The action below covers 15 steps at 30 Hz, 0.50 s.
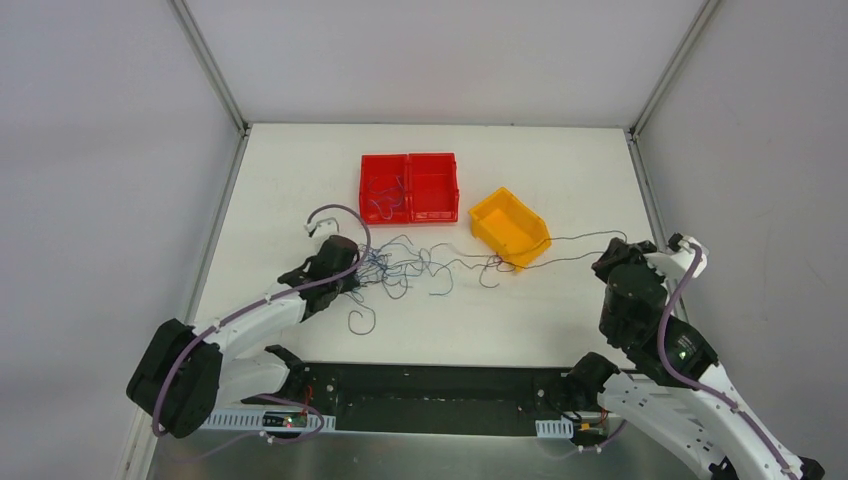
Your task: Untangle the cables
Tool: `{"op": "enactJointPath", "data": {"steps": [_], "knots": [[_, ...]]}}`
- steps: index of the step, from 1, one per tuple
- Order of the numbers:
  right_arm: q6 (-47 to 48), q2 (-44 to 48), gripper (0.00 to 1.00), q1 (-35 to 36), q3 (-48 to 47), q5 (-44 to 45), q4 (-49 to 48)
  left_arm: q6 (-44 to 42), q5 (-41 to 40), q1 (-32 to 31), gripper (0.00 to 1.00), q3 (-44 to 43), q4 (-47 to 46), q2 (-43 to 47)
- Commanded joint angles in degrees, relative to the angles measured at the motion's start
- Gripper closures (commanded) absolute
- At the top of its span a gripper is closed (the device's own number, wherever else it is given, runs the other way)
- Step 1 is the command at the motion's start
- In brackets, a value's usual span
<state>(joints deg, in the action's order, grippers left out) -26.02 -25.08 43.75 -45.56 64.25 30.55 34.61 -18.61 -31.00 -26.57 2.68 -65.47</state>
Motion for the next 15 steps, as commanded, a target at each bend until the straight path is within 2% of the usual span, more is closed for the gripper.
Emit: {"op": "enactJointPath", "data": {"steps": [1, 5, 9, 15], "knots": [[1.7, 0.5, 1.00, -0.2, -2.2, 4.0, 2.0, 10.9, -14.1, 0.5, 1.00, -2.6, 11.1, 6.0], [3.5, 1.4, 1.00, -0.2, -2.8, 6.7, 2.1, 17.7, -20.5, 0.6, 1.00, -2.9, 17.4, 9.6], [5.5, 0.7, 1.00, -0.1, -3.6, 5.3, 2.3, 16.7, -20.2, 0.6, 1.00, -3.1, 18.3, 10.8], [7.0, -7.5, 1.00, -0.2, -5.4, -15.8, 3.7, 9.9, -15.9, 0.5, 1.00, -5.3, 17.1, 7.9]]}}
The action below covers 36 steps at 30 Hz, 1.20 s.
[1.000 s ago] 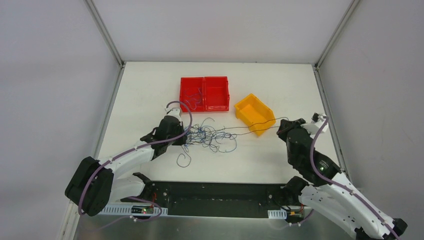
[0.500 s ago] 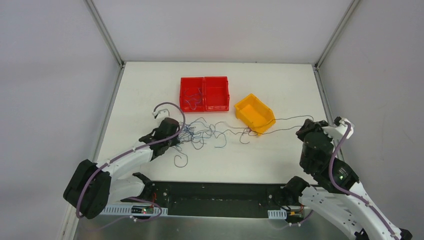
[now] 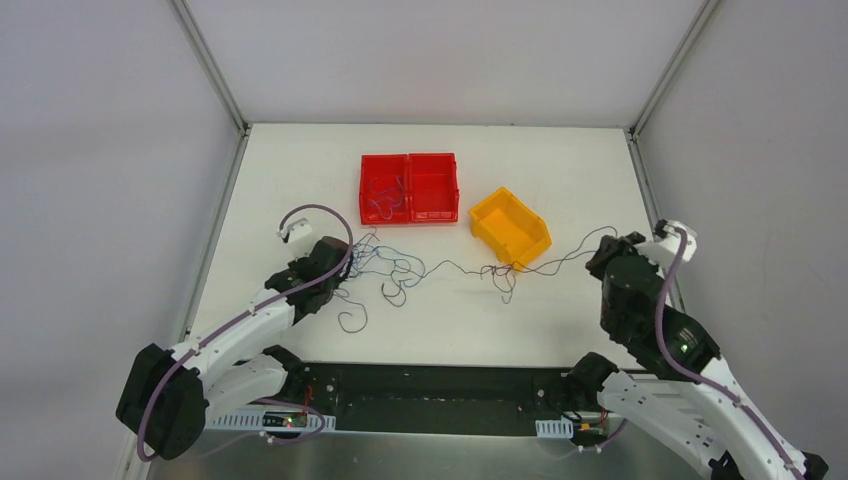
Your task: Untangle the cables
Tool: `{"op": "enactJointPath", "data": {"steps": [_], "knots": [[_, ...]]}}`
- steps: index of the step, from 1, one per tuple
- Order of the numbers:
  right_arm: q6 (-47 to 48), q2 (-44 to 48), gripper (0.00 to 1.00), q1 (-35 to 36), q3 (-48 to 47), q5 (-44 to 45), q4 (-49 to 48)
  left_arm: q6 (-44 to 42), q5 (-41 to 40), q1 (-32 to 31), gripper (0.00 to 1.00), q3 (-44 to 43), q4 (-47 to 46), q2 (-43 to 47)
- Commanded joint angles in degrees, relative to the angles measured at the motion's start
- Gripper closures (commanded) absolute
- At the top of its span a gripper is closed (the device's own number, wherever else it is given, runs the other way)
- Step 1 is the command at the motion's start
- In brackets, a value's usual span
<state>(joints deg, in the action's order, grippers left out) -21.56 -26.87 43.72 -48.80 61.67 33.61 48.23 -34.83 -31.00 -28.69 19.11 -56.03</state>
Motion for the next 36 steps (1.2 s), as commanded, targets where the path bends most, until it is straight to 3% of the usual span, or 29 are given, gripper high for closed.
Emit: {"op": "enactJointPath", "data": {"steps": [1, 5, 9, 18, 33, 36], "knots": [[2.0, -7.1, 1.00, -0.1, -2.2, -14.9, 0.7, -4.3, 0.2, 0.5, 1.00, -3.5, 0.6, -2.0], [3.6, -10.7, 1.00, -0.1, -1.0, -27.0, -1.9, -7.4, 1.7, 0.5, 1.00, -3.3, -0.5, -1.6], [4.2, -12.2, 1.00, 0.0, 2.0, -42.7, -6.3, -15.4, 9.0, 0.5, 1.00, -2.0, -5.7, 0.0], [2.4, -18.9, 1.00, 0.5, 5.7, -57.8, -6.7, -17.5, 10.1, 0.5, 1.00, 0.6, -9.8, 1.7], [1.6, -29.4, 1.00, 4.7, 6.6, -60.1, -10.1, -16.2, 7.9, 0.5, 1.00, 3.6, -13.3, 3.0], [1.4, -31.2, 0.95, 5.8, 7.2, -58.7, -11.6, -16.2, 8.0, 0.5, 1.00, 4.0, -13.7, 3.5]]}}
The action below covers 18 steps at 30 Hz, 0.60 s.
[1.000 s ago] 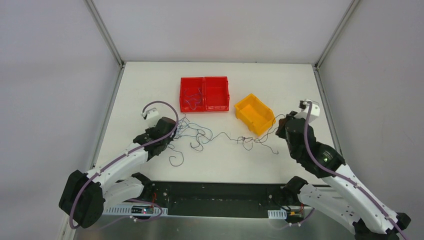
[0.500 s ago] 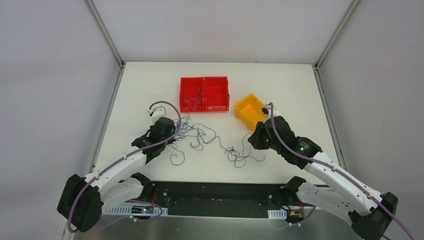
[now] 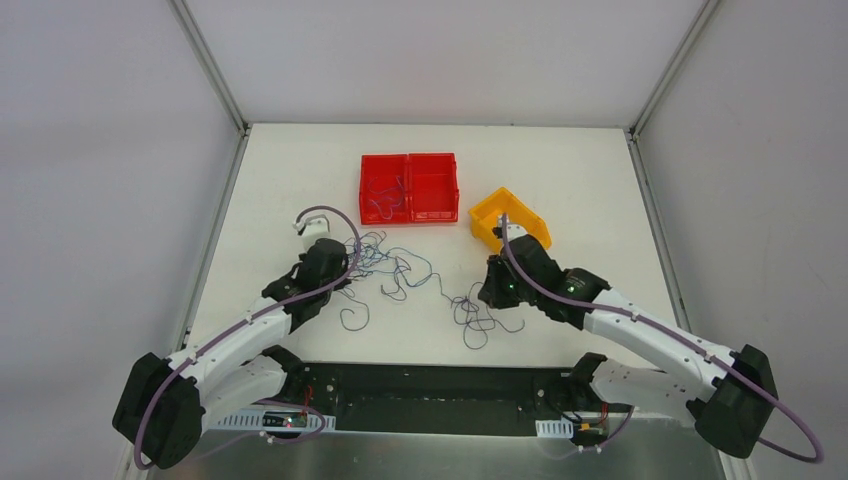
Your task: Untangle the cables
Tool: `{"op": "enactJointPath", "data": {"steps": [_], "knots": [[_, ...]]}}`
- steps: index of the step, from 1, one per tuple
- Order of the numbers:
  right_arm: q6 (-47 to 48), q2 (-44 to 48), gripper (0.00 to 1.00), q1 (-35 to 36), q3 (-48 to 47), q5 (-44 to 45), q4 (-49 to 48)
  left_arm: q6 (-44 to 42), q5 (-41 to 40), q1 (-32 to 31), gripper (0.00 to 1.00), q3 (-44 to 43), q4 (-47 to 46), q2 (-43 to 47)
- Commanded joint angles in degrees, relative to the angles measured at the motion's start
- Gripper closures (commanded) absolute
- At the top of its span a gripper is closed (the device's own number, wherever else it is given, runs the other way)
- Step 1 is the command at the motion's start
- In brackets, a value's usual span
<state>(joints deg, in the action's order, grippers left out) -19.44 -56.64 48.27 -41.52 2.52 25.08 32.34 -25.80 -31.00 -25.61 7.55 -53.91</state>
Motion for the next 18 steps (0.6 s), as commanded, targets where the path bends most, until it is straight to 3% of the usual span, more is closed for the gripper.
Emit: {"op": "enactJointPath", "data": {"steps": [1, 2, 4, 7, 9, 18], "knots": [[-0.8, -2.0, 0.92, 1.5, 0.0, 0.5, -3.5, -0.3, -0.9, 0.5, 1.00, 1.1, -2.4, 1.4], [-0.7, -2.8, 0.81, 1.7, -0.1, 0.6, -3.7, -0.4, -0.9, 0.5, 1.00, 1.2, -2.7, 1.4], [-0.5, -4.4, 0.44, 2.3, -0.3, 0.7, -4.1, -0.4, -0.7, 0.5, 1.00, 1.3, -3.0, 1.3], [-0.3, -6.5, 0.06, 3.6, -0.3, 2.4, -4.8, -0.4, -0.7, 0.5, 1.00, 1.3, -3.1, 1.2], [-0.4, -8.2, 0.01, 4.3, -0.6, 3.4, -5.3, -0.4, -0.7, 0.5, 1.00, 1.3, -3.1, 1.3], [-1.6, -22.0, 0.01, 7.5, -7.7, 12.7, 1.0, -0.4, -0.6, 0.5, 1.00, 1.5, -3.1, 1.7]]}}
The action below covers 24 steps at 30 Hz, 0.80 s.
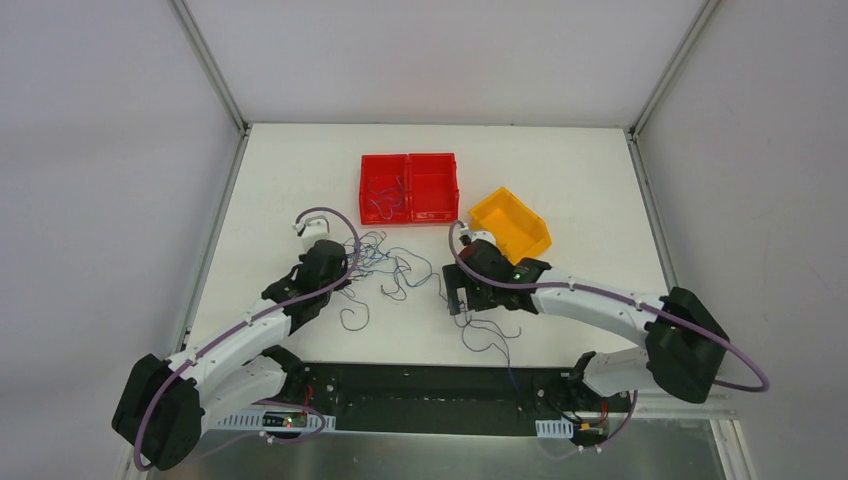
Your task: Untangle the cables
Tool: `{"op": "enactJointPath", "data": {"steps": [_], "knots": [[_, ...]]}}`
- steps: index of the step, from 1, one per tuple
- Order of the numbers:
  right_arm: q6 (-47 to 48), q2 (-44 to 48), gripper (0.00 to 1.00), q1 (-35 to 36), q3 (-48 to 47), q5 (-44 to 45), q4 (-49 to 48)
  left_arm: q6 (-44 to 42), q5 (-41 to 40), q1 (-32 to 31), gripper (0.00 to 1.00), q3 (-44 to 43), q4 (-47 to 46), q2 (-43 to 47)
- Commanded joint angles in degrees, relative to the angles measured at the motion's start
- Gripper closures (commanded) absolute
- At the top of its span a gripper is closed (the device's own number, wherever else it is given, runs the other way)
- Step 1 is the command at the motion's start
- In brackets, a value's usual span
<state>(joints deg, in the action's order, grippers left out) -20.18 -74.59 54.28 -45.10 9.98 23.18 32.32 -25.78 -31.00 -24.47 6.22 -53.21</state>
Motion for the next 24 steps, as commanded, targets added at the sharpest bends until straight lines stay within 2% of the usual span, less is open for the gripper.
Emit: {"op": "enactJointPath", "data": {"steps": [1, 10, 14, 20, 22, 24], "knots": [[-1.0, -5.1, 0.01, 1.8, -4.2, 5.0, 2.9, -0.4, -0.6, 0.5, 1.00, 0.4, -1.8, 1.0], [-3.5, -7.8, 0.01, 5.4, -2.5, 4.7, 5.3, -0.3, -0.9, 0.5, 1.00, 0.4, -1.8, 1.3], [-5.9, -8.4, 0.05, 6.4, -1.8, 5.2, 7.2, -0.2, -1.0, 0.5, 1.00, 0.5, -1.8, 1.2], [-8.5, -10.1, 0.20, 7.3, -0.4, 6.1, 7.7, -0.3, -1.2, 0.5, 1.00, 0.5, -1.7, 1.4], [-9.0, -10.5, 0.29, 7.4, -0.7, 7.1, 8.4, -0.2, -1.2, 0.5, 1.00, 0.5, -1.8, 1.5], [-9.3, -10.7, 0.43, 7.4, -0.9, 7.6, 8.5, -0.2, -1.3, 0.5, 1.00, 0.5, -1.8, 1.4]]}}
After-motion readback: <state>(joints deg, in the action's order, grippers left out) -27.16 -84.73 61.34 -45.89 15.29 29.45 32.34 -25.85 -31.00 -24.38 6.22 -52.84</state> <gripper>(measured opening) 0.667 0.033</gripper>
